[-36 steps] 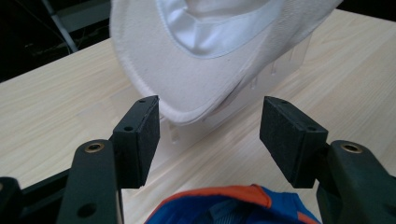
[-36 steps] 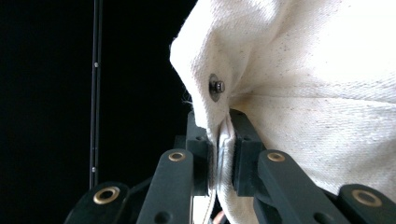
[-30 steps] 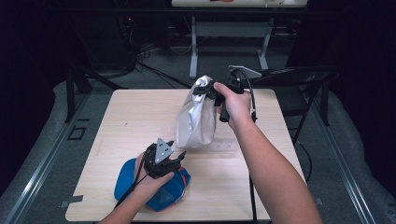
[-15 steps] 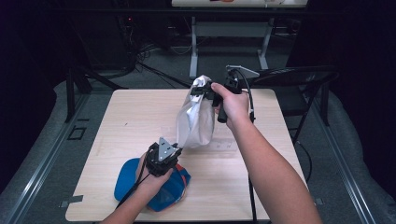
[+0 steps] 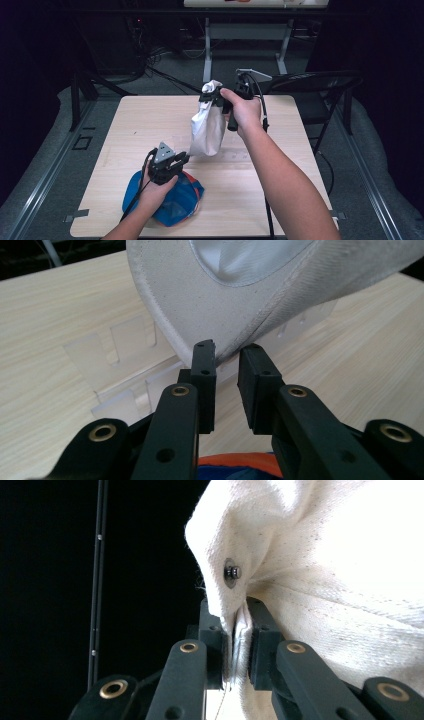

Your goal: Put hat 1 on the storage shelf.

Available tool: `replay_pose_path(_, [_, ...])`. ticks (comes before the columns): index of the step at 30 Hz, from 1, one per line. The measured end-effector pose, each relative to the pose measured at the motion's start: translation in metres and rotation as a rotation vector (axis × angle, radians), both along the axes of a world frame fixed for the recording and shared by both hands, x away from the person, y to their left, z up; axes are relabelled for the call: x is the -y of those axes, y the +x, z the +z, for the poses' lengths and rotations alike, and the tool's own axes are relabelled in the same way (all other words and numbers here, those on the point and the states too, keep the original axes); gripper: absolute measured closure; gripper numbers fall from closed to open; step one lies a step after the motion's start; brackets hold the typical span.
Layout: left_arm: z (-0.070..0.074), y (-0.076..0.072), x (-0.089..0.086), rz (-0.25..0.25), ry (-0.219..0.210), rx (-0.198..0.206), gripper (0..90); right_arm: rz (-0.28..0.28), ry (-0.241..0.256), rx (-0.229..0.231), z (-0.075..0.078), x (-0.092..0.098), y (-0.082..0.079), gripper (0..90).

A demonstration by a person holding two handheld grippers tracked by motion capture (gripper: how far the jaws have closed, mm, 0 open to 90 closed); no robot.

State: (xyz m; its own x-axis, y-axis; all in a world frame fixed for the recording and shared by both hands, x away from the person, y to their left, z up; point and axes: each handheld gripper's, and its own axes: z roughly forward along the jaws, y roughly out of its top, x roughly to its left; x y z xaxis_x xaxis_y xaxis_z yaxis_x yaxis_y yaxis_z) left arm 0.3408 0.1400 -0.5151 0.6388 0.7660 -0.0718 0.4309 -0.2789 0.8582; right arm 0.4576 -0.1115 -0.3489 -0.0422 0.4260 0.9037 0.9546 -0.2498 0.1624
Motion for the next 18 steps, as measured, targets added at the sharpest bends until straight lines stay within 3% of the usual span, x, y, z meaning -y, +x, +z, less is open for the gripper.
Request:
replay_pose_path(8, [-0.0023, -0.0015, -0.0004, 0.048, -0.059, -0.021, 81.3, 0.003, -0.008, 0.001, -0.0063, -0.0040, 0.0030, 80.2])
replay_pose_path(10, [-0.0031, -0.0012, -0.0018, 0.067, -0.102, -0.039, 83.6, 0.007, -0.005, 0.003, -0.0062, -0.0055, 0.0031, 79.7])
replay_pose_path(11, [-0.0034, -0.0014, -0.0033, 0.078, -0.137, -0.054, 90.0, 0.006, -0.007, 0.006, -0.0064, -0.0063, 0.0033, 79.6])
replay_pose_path(12, [-0.0030, -0.0015, -0.0038, 0.078, -0.140, -0.070, 90.0, 0.006, -0.016, 0.007, -0.0070, -0.0073, 0.0036, 79.7])
replay_pose_path(17, [-0.0023, -0.0068, -0.0008, 0.059, -0.047, -0.003, 89.2, 0.013, -0.018, 0.006, -0.0086, -0.0090, 0.0039, 80.5])
replay_pose_path(18, [-0.0018, -0.0074, -0.0007, 0.053, -0.038, 0.001, 81.5, 0.013, -0.016, 0.006, -0.0079, -0.0089, 0.0039, 80.5])
